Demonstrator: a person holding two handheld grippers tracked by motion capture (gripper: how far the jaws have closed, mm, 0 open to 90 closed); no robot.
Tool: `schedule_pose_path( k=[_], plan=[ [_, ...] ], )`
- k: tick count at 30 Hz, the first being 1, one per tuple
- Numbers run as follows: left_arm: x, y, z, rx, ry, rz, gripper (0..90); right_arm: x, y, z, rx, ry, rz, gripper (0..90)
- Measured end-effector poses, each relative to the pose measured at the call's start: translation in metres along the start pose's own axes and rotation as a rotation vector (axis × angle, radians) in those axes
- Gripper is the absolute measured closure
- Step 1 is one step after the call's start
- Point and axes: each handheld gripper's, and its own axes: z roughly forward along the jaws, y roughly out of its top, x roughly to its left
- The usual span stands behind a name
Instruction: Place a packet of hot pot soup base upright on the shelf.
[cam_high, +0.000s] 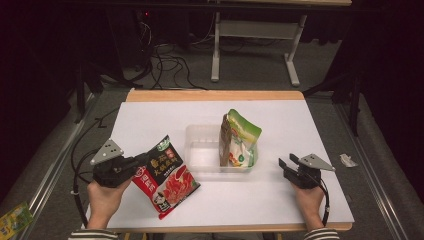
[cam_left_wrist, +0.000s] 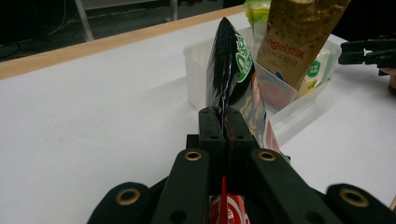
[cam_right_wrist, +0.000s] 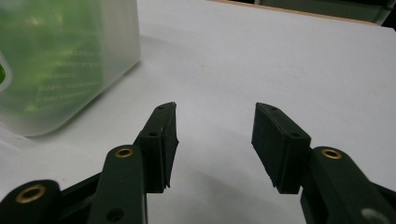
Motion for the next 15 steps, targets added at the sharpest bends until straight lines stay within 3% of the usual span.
schedule_pose_path(
  k=[15],
  plan=[
    [-0.008, 0.02, -0.004, -0.026, -0.019, 0.006, 88.9, -0.001, 0.0, 0.0, -0.005, 0.002, -0.003, 50.5]
  ],
)
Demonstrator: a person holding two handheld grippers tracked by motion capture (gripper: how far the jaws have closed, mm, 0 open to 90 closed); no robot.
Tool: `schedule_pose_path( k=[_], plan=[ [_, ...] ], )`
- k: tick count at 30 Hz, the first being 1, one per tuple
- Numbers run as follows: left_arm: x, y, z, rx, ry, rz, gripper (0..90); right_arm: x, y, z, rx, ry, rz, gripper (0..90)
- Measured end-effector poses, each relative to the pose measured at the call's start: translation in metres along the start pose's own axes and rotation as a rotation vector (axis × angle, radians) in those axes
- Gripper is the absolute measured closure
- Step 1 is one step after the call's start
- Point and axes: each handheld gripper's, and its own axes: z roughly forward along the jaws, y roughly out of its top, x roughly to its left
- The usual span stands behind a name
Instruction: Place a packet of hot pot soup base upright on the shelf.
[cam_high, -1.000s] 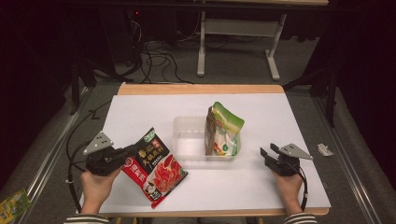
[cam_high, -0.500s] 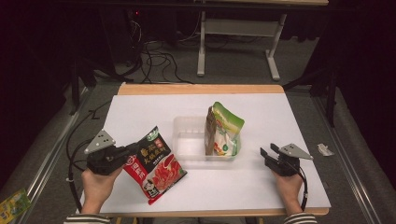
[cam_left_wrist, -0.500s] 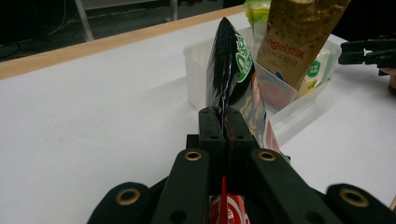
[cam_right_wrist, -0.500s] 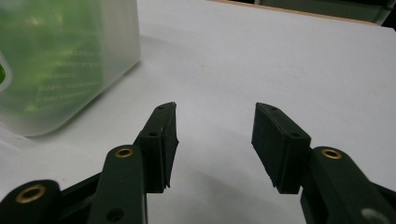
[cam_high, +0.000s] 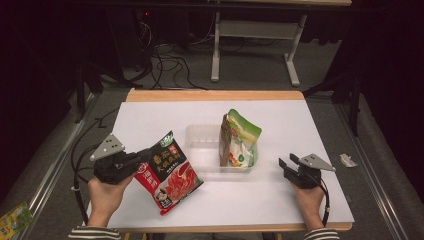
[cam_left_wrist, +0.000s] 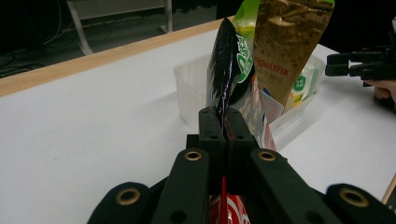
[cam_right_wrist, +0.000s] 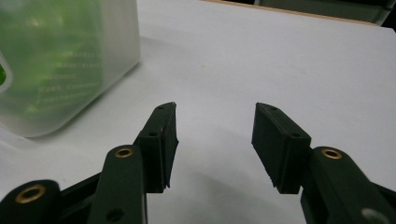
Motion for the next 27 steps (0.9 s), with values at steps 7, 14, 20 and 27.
schedule_pose_path(
  k=[7, 14, 20, 27],
  plan=[
    [-0.002, 0.013, 0.003, -0.006, -0.015, 0.002, 88.9, 0.0, 0.0, 0.0, -0.002, 0.001, 0.005, 50.4],
    [-0.006, 0.026, 0.007, -0.023, -0.024, -0.004, 88.9, 0.0, 0.0, 0.0, -0.004, 0.002, 0.002, 50.4],
    [-0.006, 0.04, 0.012, -0.03, -0.032, -0.016, 88.9, 0.0, 0.0, 0.0, -0.002, 0.002, 0.002, 50.3],
    [-0.004, 0.054, 0.025, -0.028, -0.024, -0.037, 88.9, 0.0, 0.0, 0.0, -0.001, 0.003, 0.002, 50.1]
  ],
)
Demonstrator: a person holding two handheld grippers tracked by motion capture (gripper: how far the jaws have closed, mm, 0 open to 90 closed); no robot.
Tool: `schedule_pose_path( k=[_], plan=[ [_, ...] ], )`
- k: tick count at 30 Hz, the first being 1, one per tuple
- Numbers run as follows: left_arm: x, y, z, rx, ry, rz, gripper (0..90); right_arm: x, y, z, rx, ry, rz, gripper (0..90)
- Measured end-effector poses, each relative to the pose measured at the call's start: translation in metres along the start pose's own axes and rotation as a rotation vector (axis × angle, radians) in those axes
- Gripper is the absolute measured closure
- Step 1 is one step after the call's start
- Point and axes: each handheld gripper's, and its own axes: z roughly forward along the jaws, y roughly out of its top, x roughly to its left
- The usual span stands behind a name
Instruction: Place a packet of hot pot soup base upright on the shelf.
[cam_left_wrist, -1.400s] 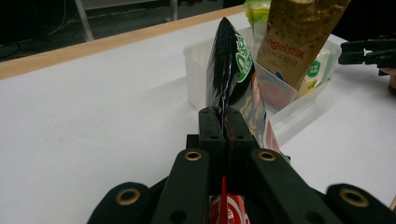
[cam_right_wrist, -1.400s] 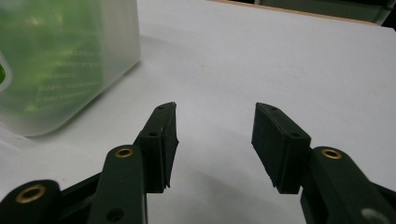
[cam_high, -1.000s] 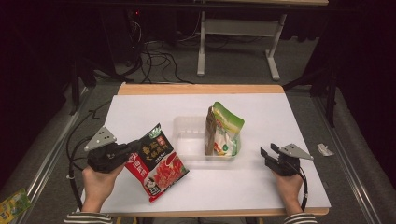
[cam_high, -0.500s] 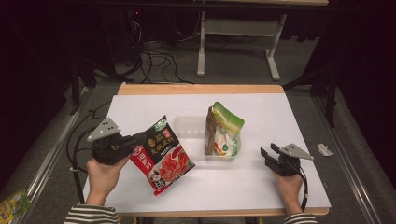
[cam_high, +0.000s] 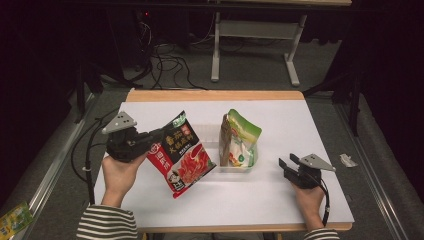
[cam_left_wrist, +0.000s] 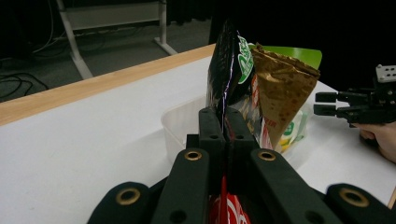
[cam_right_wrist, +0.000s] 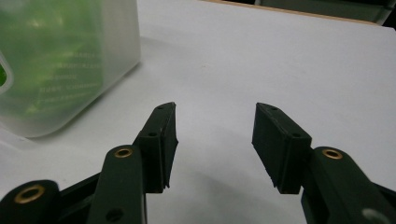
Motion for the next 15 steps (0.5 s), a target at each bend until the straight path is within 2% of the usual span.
schedule_pose_path(
  k=[7, 15],
  plan=[
    [0.002, 0.012, 0.017, 0.009, 0.01, -0.028, 88.8, 0.0, 0.0, 0.0, -0.002, 0.001, 0.005, 49.8],
    [0.006, 0.02, 0.035, 0.013, 0.061, -0.066, 88.8, 0.0, 0.0, -0.001, -0.001, 0.003, 0.011, 49.5]
  ],
)
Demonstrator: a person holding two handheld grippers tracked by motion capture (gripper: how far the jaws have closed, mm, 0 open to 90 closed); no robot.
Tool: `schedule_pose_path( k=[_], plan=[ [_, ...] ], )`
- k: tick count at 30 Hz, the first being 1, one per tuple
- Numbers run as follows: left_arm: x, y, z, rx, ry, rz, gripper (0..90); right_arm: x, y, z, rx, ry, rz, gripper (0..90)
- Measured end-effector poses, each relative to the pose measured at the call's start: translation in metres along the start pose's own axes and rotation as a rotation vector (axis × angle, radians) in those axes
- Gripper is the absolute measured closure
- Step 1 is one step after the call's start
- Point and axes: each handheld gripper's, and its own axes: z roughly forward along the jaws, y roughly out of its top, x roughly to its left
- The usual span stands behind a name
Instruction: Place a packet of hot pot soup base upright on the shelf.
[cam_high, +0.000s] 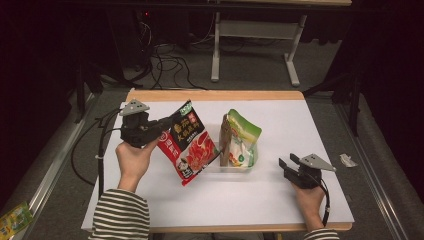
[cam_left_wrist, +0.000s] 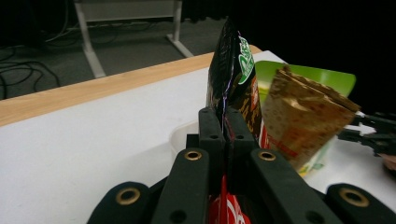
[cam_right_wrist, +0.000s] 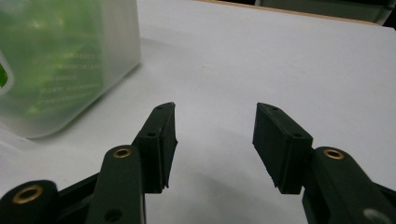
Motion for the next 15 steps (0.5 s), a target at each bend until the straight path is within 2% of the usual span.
schedule_pose_path(
  k=[7, 15],
  plan=[
    [0.005, 0.004, 0.013, -0.002, 0.042, -0.056, 88.6, 0.0, 0.0, 0.0, -0.001, 0.001, -0.008, 49.4],
    [0.006, 0.011, 0.026, -0.008, 0.095, -0.099, 88.2, 0.0, 0.0, 0.0, 0.002, -0.003, -0.01, 49.3]
  ],
)
